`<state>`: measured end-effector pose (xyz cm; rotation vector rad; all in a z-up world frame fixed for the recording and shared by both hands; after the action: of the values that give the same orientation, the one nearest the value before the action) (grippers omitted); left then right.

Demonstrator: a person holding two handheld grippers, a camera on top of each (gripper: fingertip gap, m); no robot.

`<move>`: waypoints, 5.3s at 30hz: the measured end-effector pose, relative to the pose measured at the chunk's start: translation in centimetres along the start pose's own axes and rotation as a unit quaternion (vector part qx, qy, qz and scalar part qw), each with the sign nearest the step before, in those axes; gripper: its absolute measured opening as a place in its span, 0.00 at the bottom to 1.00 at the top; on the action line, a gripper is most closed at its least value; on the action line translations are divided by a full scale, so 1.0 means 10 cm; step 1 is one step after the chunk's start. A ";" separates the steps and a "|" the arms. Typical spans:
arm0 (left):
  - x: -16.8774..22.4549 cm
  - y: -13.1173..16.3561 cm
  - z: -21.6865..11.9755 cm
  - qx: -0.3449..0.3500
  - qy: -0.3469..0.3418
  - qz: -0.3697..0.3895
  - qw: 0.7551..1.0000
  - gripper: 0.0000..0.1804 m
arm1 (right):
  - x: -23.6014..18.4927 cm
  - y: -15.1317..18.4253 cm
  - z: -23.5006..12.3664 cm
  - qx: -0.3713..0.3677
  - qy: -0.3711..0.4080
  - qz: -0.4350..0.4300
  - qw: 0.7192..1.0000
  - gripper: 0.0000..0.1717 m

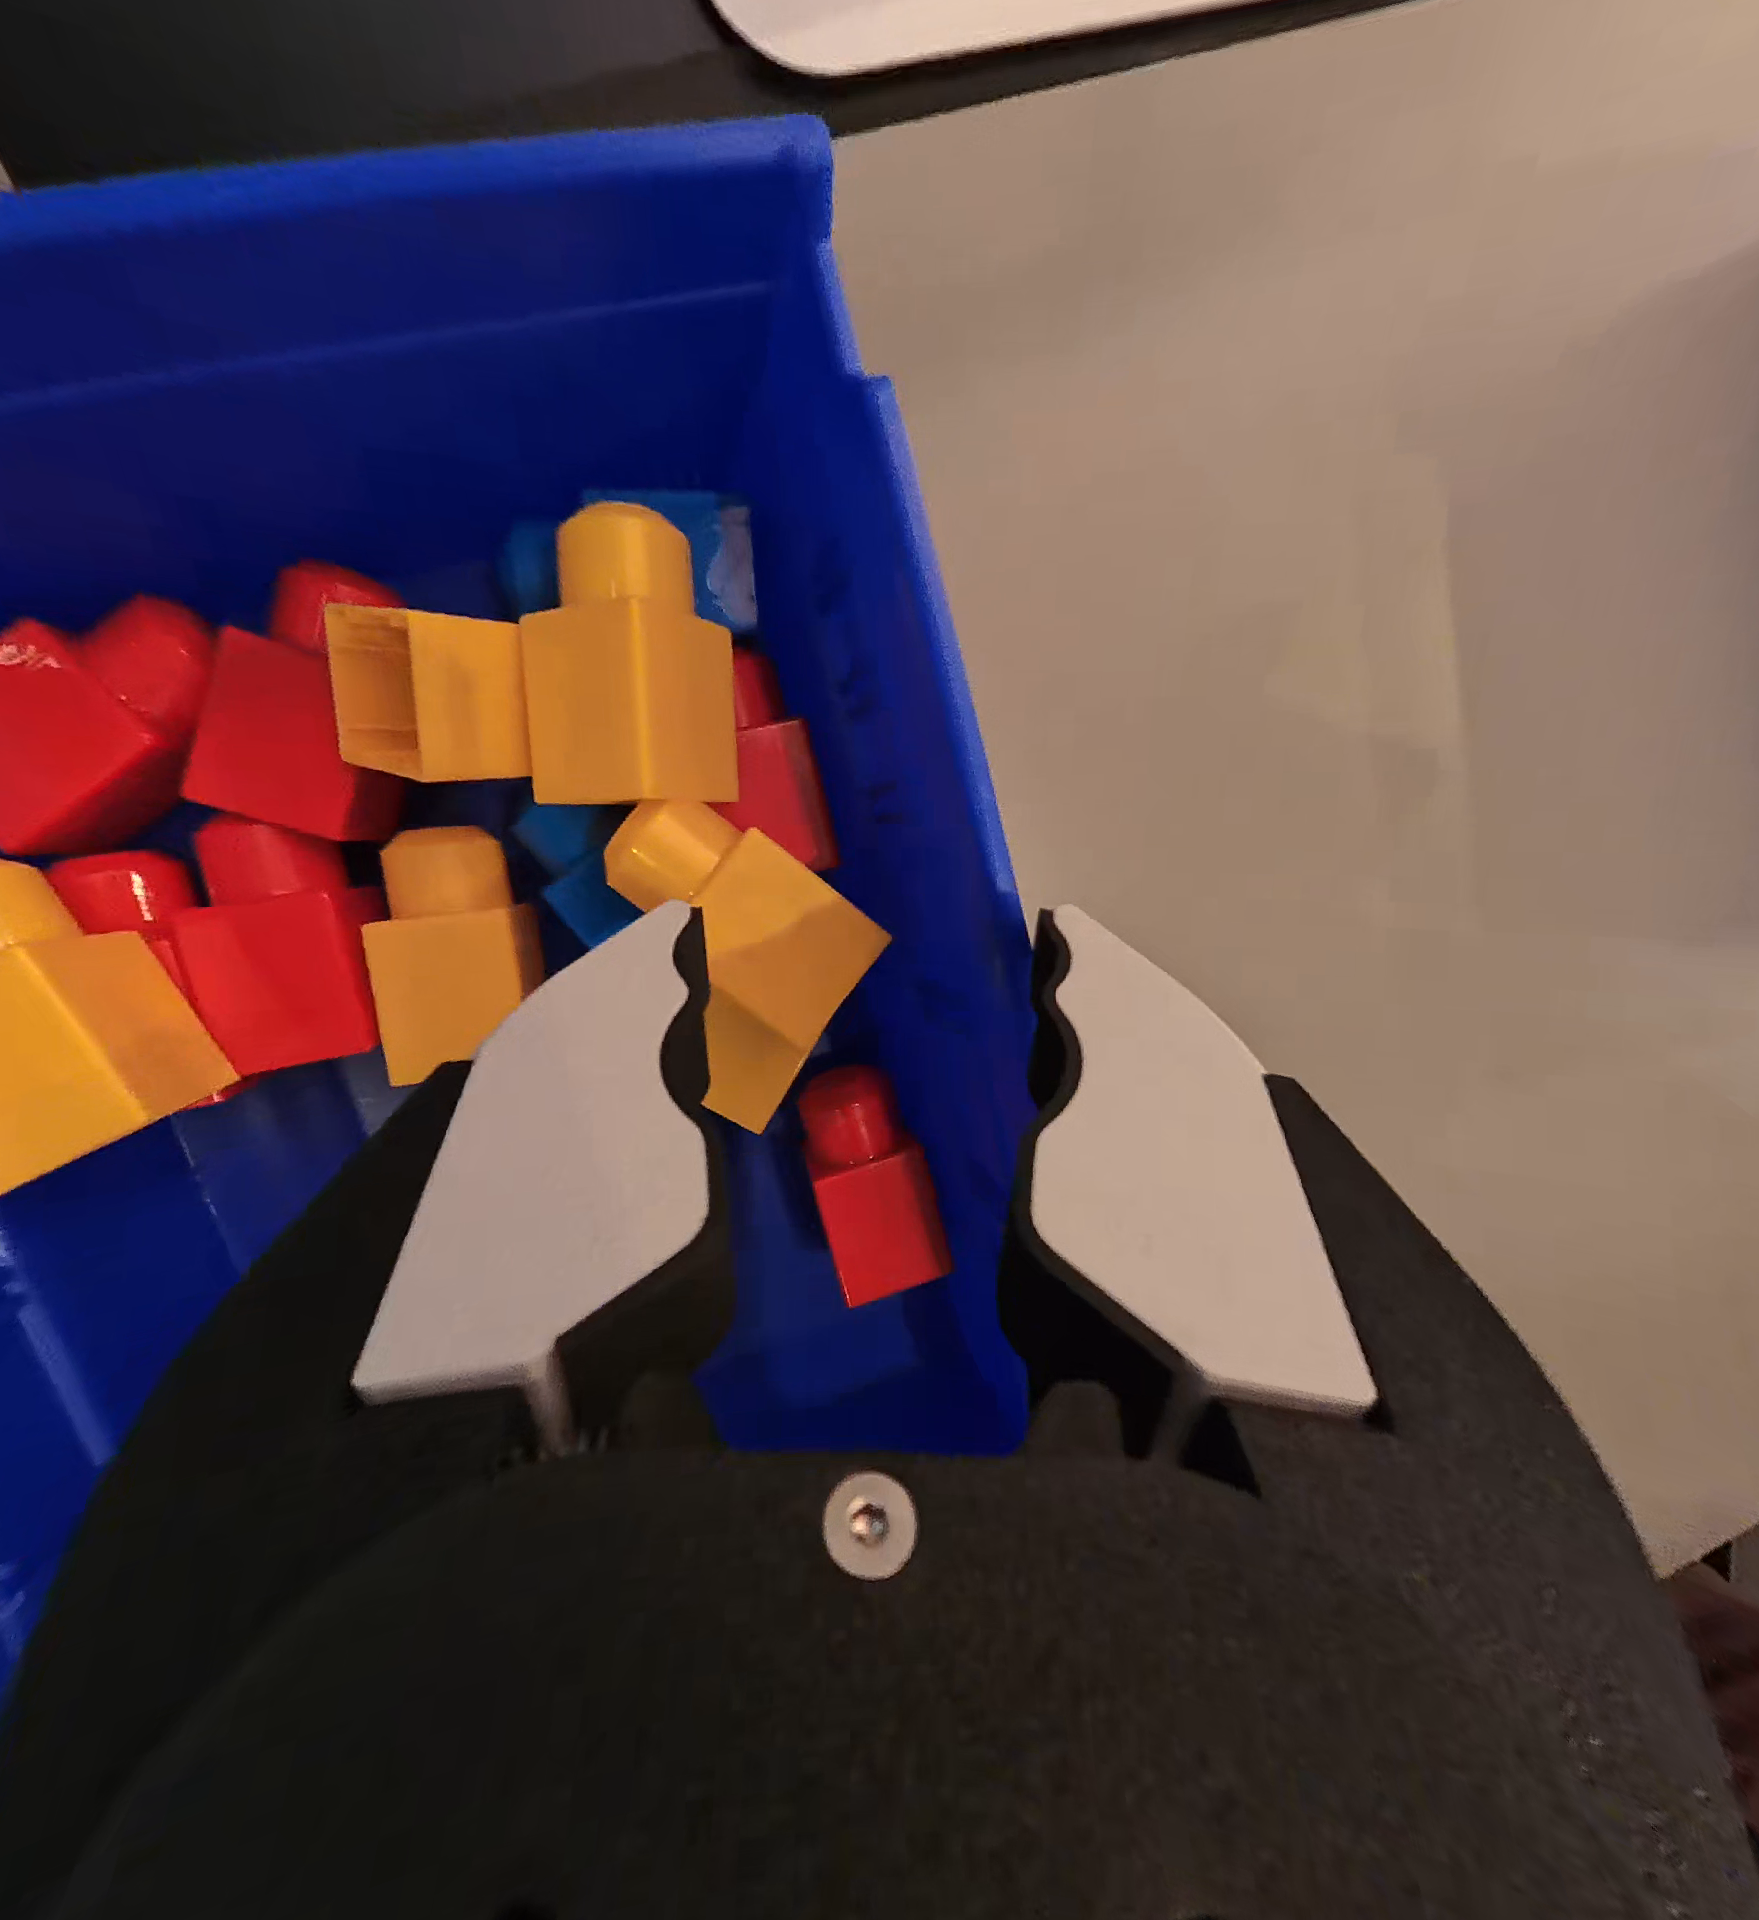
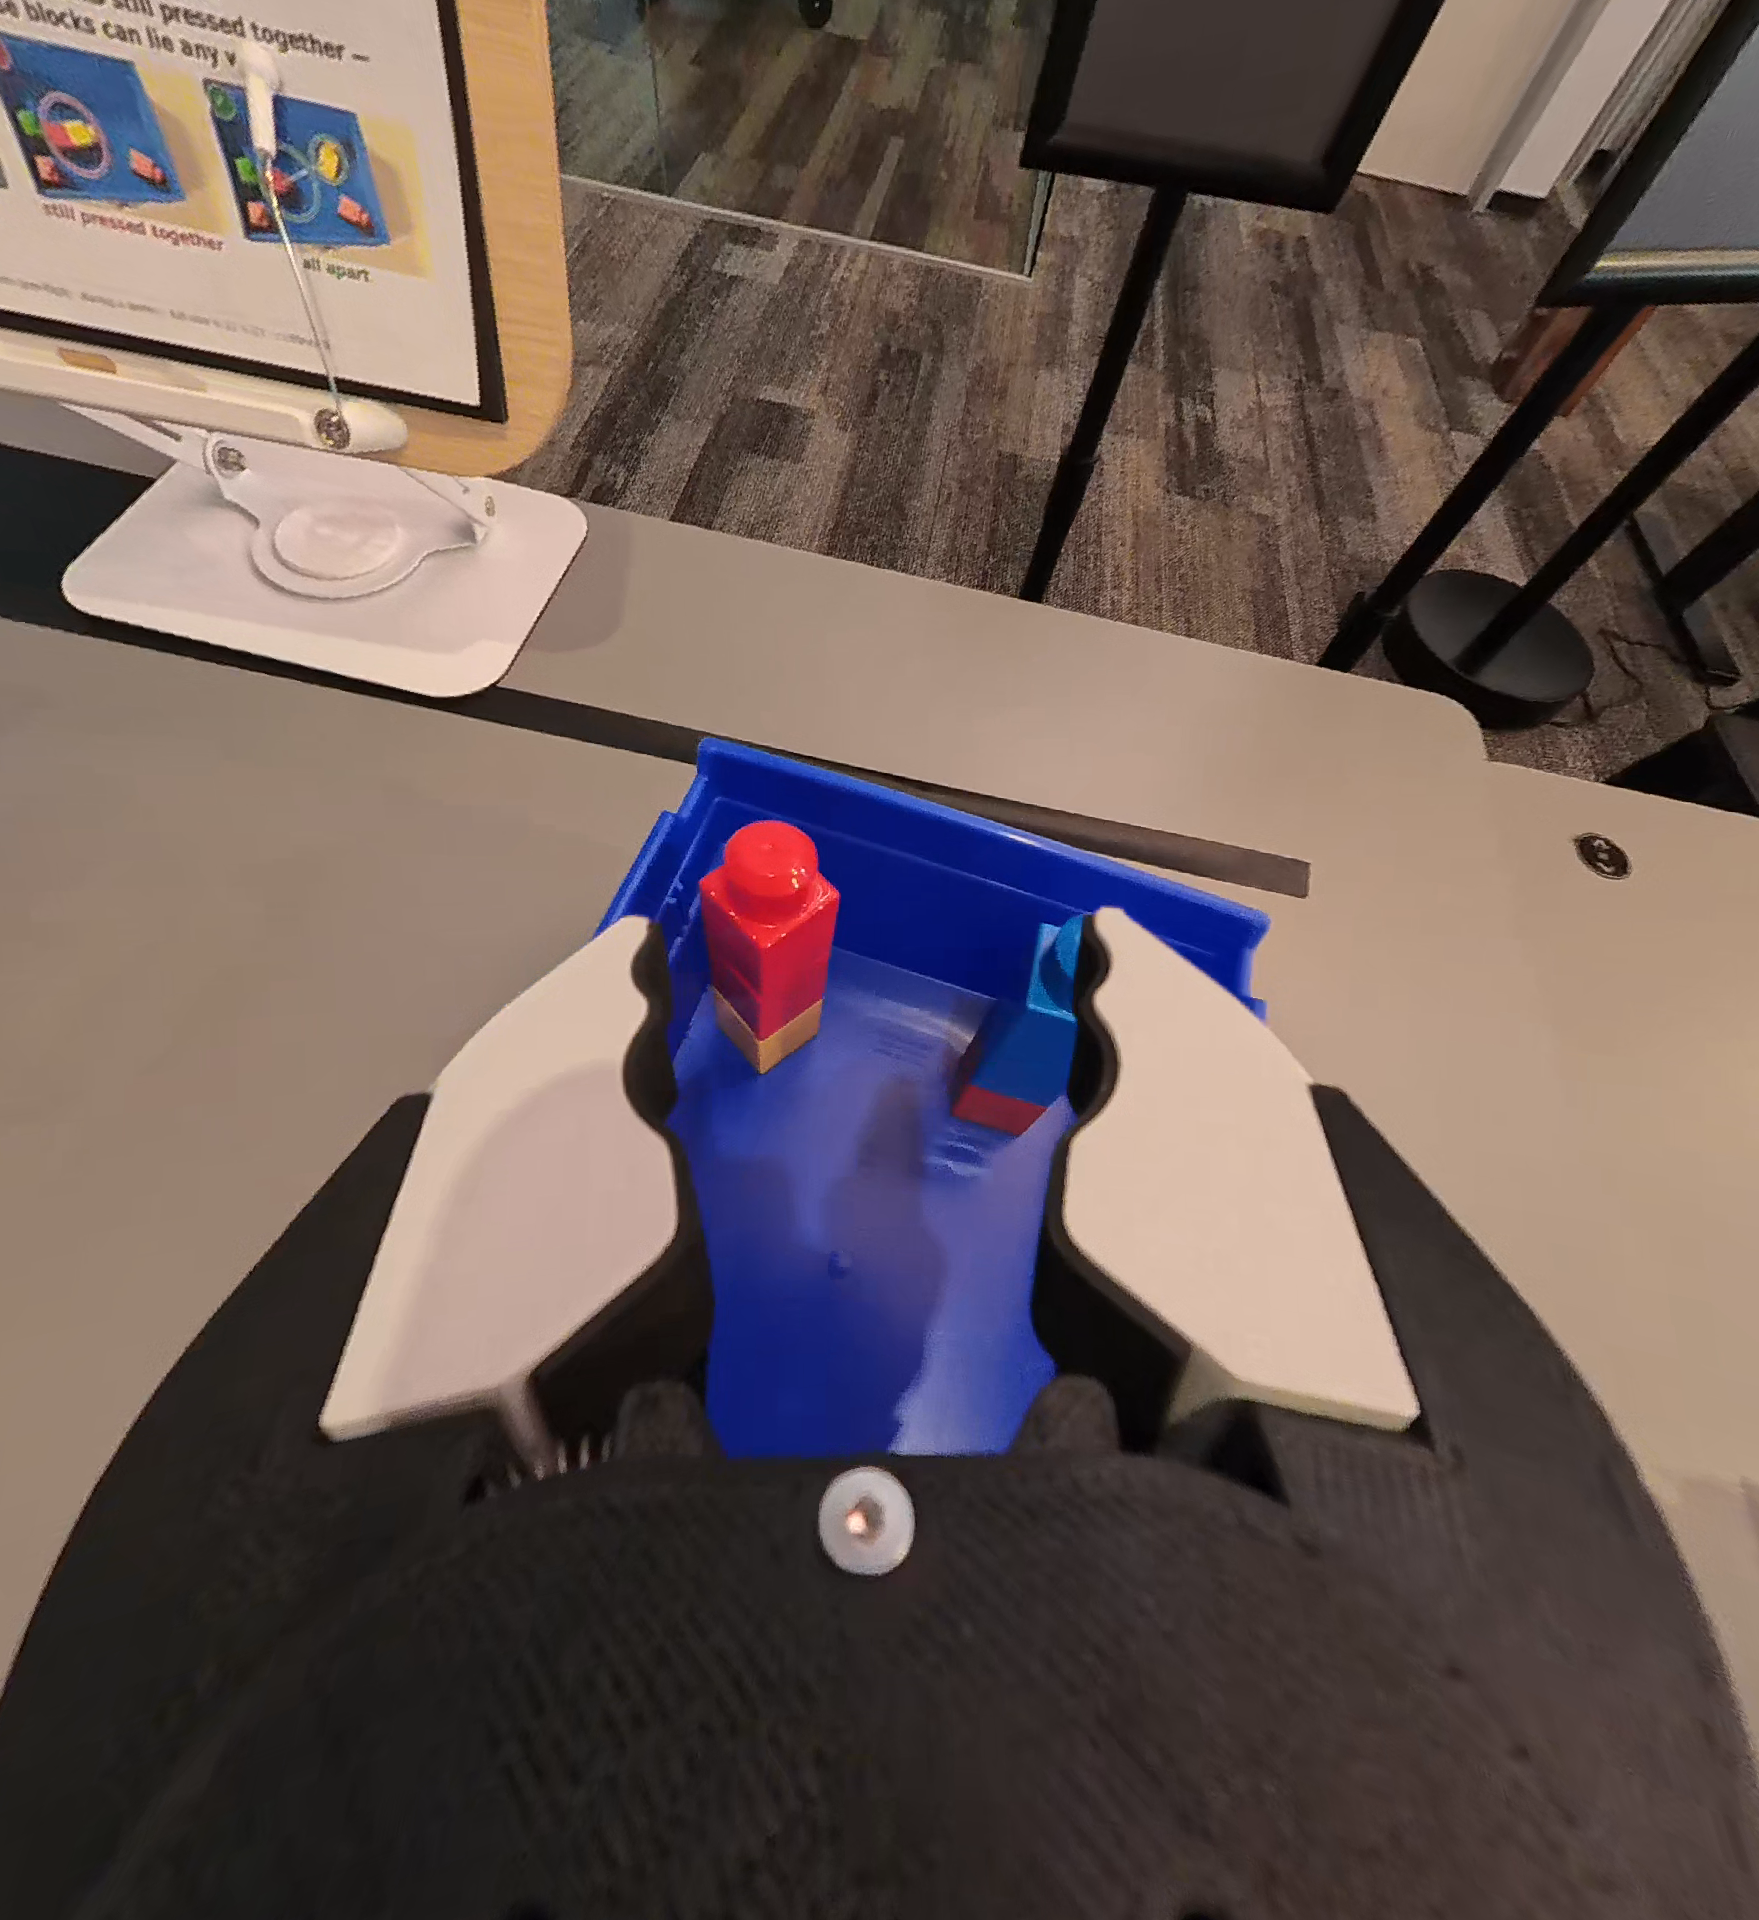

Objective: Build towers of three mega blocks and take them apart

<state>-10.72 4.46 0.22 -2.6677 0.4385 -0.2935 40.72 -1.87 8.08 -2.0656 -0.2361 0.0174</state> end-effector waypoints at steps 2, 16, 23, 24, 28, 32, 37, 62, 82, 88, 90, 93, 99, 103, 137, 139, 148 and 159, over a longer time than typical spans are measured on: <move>-0.02 -0.02 -0.06 0.019 -0.005 -0.010 1.000 0.33 | -0.02 0.00 0.02 -0.003 -0.004 -0.003 1.000 0.44; -0.23 0.09 0.35 -0.078 -0.088 -0.043 0.992 0.37 | -0.12 0.02 0.13 -0.029 -0.022 -0.027 0.999 0.44; -0.28 0.17 0.35 -0.116 -0.096 -0.020 0.988 0.22 | -0.21 0.03 0.17 -0.040 -0.034 -0.045 0.998 0.44; -0.29 0.19 0.34 -0.121 -0.096 -0.013 0.988 0.22 | -0.23 0.03 0.18 -0.043 -0.034 -0.049 0.997 0.44; -0.34 0.19 0.11 -0.093 -0.089 -0.013 0.992 0.21 | -0.28 0.01 0.18 -0.038 -0.033 -0.062 0.997 0.43; -0.14 0.14 -0.39 0.006 -0.015 0.012 1.000 0.21 | -0.41 -0.06 0.15 -0.009 -0.044 -0.089 0.995 0.42; 0.79 0.16 -0.88 0.103 0.131 0.162 0.973 0.21 | -0.62 -0.12 0.14 0.005 -0.044 -0.144 0.988 0.42; 1.72 0.06 0.36 0.020 0.047 0.287 0.956 0.37 | -0.56 -0.11 0.15 -0.013 -0.059 -0.158 0.986 0.41; -0.95 0.77 -0.23 -0.152 -0.123 0.002 0.981 0.31 | -0.54 -0.10 0.14 -0.016 -0.063 -0.154 0.986 0.42; -1.05 0.83 -0.10 -0.192 -0.133 -0.017 0.972 0.29 | -0.57 -0.08 0.16 -0.026 -0.066 -0.163 0.984 0.41; -1.06 0.84 -0.08 -0.196 -0.132 -0.019 0.972 0.28 | -0.59 -0.08 0.17 -0.029 -0.068 -0.167 0.983 0.41; -1.09 0.85 -0.03 -0.208 -0.141 -0.017 0.968 0.19 | -0.61 -0.06 0.19 -0.037 -0.069 -0.176 0.981 0.42; -0.96 0.80 -0.34 -0.172 -0.164 -0.017 0.971 0.19 | -0.61 -0.04 0.21 -0.045 -0.069 -0.177 0.981 0.41; -0.41 0.61 -1.02 -0.003 -0.148 0.018 0.989 0.18 | -0.63 -0.05 0.22 -0.046 -0.066 -0.181 0.980 0.41; -0.44 0.96 -0.75 -0.178 -0.226 -0.024 0.957 0.36 | -0.75 0.03 0.32 -0.080 -0.069 -0.218 0.970 0.41; -0.60 1.04 -0.57 -0.205 -0.123 -0.094 0.966 0.32 | -0.74 0.03 0.33 -0.082 -0.070 -0.214 0.971 0.41; -0.82 1.07 -0.15 -0.264 -0.084 -0.117 0.954 0.33 | -0.71 0.03 0.31 -0.081 -0.069 -0.206 0.973 0.41; -0.90 1.13 0.07 -0.318 -0.071 -0.131 0.936 0.19 | -0.71 0.04 0.33 -0.084 -0.068 -0.209 0.972 0.41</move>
<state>-21.78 -1.95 -6.52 -3.3630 0.1380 -0.0283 33.48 -0.44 5.50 -2.1466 -0.7772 -0.1218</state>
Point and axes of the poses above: each gripper's, where its closed fingertips meet, z out along the fingers, y out of its underside, x = y × z across the jaws, the point moved 8 cm from there along -z, back along the fingers, and after that the axes turned 3 degrees about -y, right-handed, at the moved point
